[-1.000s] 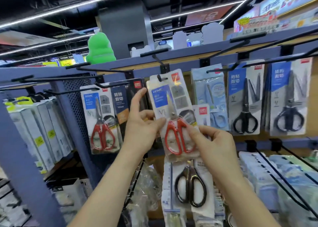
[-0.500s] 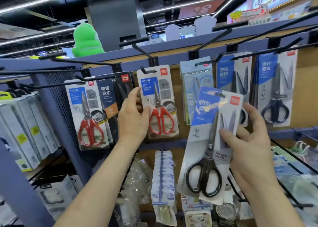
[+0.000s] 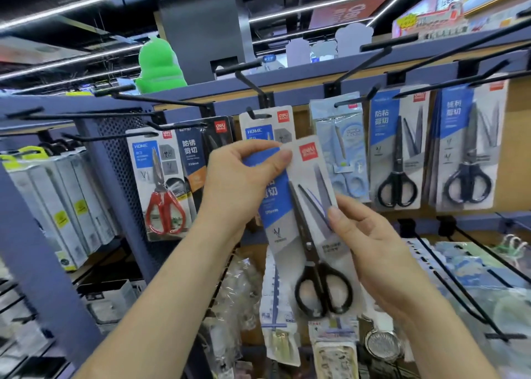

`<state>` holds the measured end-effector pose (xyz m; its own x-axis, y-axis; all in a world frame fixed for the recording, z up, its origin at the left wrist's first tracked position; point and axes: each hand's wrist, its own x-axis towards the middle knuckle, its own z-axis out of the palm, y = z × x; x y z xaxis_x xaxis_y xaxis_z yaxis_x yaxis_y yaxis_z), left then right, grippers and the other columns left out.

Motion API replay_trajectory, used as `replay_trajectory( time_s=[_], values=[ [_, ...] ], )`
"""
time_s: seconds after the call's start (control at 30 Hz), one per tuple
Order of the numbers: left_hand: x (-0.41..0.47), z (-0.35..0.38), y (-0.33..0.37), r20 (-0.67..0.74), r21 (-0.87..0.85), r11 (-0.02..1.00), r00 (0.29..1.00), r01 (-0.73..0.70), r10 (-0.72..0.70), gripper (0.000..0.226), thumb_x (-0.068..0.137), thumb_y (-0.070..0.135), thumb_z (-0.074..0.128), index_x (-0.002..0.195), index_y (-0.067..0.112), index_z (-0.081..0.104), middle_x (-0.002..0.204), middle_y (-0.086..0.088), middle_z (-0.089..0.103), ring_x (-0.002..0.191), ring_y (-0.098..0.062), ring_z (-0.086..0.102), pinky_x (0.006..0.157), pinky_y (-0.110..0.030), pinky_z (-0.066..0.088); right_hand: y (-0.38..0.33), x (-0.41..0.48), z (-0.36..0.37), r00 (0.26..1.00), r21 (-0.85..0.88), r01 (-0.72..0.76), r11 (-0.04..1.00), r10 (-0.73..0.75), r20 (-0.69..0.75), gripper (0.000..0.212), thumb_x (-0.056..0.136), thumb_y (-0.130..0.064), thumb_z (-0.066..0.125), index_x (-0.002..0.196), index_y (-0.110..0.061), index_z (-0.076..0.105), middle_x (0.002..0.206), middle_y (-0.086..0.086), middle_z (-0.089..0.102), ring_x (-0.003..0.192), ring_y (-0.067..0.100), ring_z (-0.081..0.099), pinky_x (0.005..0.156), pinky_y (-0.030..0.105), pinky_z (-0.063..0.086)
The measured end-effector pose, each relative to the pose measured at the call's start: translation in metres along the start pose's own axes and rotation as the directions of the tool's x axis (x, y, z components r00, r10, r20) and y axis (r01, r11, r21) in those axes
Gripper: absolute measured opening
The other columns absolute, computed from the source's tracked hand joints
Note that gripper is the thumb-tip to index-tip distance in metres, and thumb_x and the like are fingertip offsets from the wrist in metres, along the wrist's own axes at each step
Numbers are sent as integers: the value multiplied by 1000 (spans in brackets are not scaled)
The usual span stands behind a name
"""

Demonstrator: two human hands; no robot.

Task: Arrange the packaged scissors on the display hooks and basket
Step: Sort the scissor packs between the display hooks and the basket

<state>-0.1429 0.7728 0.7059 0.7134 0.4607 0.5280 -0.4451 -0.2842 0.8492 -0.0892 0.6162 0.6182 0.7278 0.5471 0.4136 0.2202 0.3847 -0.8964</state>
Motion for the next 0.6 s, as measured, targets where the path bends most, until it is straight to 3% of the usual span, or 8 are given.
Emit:
replay_trajectory(
  time_s=[0.07,0.1,0.2,0.27,0.33,0.47,0.53,0.6],
  values=[
    [2,-4,5,-45,-26,999,999,-24,23,9,80,13,76,82,20,70,81,1,76,77,-17,74,70,-35,60,-5,-10,-13,977,-195,-90,977,125,175,34,84,-39,56,117,-39,64,110,-17,73,105,1,67,81,12,52],
    [2,-5,8,-59,-39,999,998,-36,33,8,81,13,75,83,19,70,79,2,76,75,-16,73,68,-33,59,-8,-15,-19,943,-268,-155,951,223,246,32,85,-41,57,115,-45,63,109,-22,72,103,-1,67,81,14,54],
    [0,-5,14,-68,-33,997,995,-72,69,8,77,21,75,83,20,70,78,5,76,74,-13,73,66,-29,57,-6,-24,-33,873,-338,-328,882,419,249,24,90,-33,63,113,-41,65,101,-6,75,89,21,74,78,33,61],
    [-3,-4,18,-45,-48,996,996,-73,71,11,71,28,73,79,22,72,82,3,76,79,-15,73,70,-33,58,-2,-27,-35,901,-334,-338,880,405,155,16,92,-24,64,106,-24,69,93,11,75,79,28,74,73,37,62],
    [-6,-3,22,9,-62,995,997,-74,75,10,68,30,71,72,24,76,84,2,76,82,-17,73,76,-39,58,1,-30,-35,940,-349,-284,893,332,85,16,88,-29,66,97,-17,72,88,15,75,79,26,74,75,35,62],
    [-15,11,33,173,-58,991,977,-120,128,7,72,28,72,71,24,78,82,-1,75,82,-20,71,79,-40,59,0,-34,-36,958,-277,-283,918,283,-42,43,79,-49,58,92,-10,71,92,15,74,77,16,75,58,14,53],
    [-17,25,37,210,-17,975,952,-223,221,6,79,25,76,74,28,77,83,3,75,84,-18,71,77,-37,60,2,-36,-41,962,-196,-269,943,254,-99,60,72,-60,54,95,-7,71,93,12,76,82,19,75,67,21,57],
    [-16,42,40,204,34,939,923,-341,327,13,80,20,71,76,31,76,81,12,74,84,-10,70,74,-29,57,0,-37,-50,956,-78,-250,965,234,-177,60,72,-60,51,96,-8,72,92,7,78,84,24,75,74,30,61]
  ],
)
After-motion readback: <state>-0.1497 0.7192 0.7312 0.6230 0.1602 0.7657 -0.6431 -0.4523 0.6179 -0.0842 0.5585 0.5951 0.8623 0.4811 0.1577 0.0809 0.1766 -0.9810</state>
